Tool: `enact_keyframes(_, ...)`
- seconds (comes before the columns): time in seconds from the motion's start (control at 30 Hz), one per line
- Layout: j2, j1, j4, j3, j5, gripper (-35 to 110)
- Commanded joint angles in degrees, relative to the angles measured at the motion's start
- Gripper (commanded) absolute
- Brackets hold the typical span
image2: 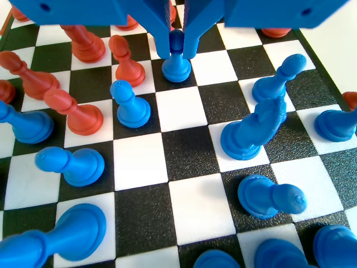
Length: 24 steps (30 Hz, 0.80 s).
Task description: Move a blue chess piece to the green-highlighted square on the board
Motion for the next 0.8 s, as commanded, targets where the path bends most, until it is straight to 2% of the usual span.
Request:
enact_keyframes(0.0,3.3,1.5,3.3,-4.3,-0.5,1)
enact_keyframes(0.4,9.6,3.2,9.1,-4.7,2.8,1)
enact_keyframes(0.77,6.0,6.2,11.9,-7.9,8.9,1)
